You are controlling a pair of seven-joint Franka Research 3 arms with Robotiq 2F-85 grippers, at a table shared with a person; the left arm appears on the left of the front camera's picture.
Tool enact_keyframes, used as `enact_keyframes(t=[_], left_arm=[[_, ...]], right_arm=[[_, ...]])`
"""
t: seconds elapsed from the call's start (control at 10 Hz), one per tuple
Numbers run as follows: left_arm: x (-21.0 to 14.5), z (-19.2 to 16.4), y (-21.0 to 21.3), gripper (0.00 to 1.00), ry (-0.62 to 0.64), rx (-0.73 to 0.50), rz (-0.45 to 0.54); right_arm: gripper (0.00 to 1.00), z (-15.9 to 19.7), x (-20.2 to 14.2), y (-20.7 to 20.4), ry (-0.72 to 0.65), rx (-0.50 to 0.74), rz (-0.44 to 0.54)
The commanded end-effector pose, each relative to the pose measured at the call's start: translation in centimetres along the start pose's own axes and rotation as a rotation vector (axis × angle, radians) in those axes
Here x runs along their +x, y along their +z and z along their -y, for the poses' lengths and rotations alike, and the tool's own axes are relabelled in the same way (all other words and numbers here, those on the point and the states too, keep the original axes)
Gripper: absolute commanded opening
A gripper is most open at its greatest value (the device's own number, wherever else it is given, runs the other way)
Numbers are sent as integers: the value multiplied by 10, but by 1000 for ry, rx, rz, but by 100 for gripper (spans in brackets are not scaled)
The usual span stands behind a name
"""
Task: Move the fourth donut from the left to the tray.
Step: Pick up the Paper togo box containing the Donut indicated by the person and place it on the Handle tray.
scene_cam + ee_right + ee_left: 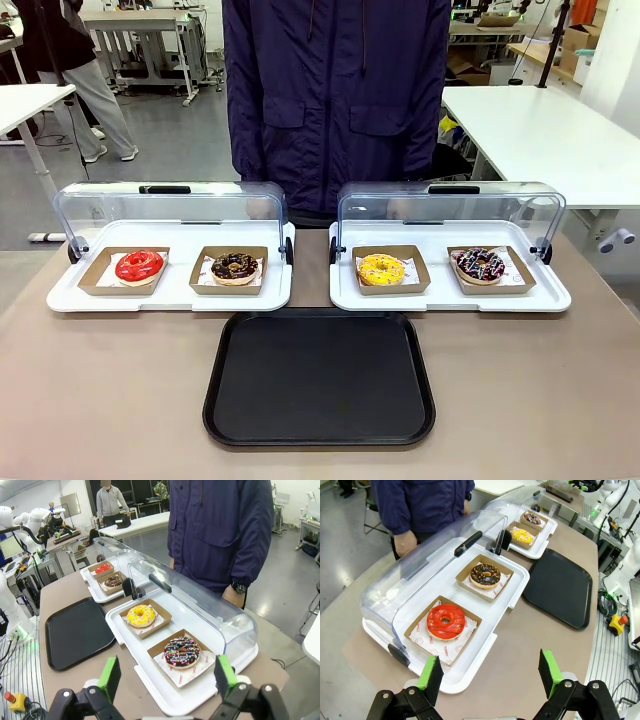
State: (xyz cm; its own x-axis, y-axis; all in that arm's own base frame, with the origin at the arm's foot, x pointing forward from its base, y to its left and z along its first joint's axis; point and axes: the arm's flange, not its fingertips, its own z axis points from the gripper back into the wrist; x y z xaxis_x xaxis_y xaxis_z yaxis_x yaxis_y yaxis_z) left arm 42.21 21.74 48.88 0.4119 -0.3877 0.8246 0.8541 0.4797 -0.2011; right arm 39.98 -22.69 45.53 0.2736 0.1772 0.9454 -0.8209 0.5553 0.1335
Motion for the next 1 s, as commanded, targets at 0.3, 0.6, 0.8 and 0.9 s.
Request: enact_keyframes(t=[0.3,0.6,0.8,0.9], left_arm=[[0,1,1,100,-3,-6,5],[0,1,1,100,-3,-6,5],[0,1,1,100,-3,-6,5],[0,1,1,100,-3,-6,5]], right_arm=[[100,0,2,0,6,5,12],[100,0,2,0,6,5,12],[100,0,2,0,6,5,12],[100,0,2,0,6,5,12]])
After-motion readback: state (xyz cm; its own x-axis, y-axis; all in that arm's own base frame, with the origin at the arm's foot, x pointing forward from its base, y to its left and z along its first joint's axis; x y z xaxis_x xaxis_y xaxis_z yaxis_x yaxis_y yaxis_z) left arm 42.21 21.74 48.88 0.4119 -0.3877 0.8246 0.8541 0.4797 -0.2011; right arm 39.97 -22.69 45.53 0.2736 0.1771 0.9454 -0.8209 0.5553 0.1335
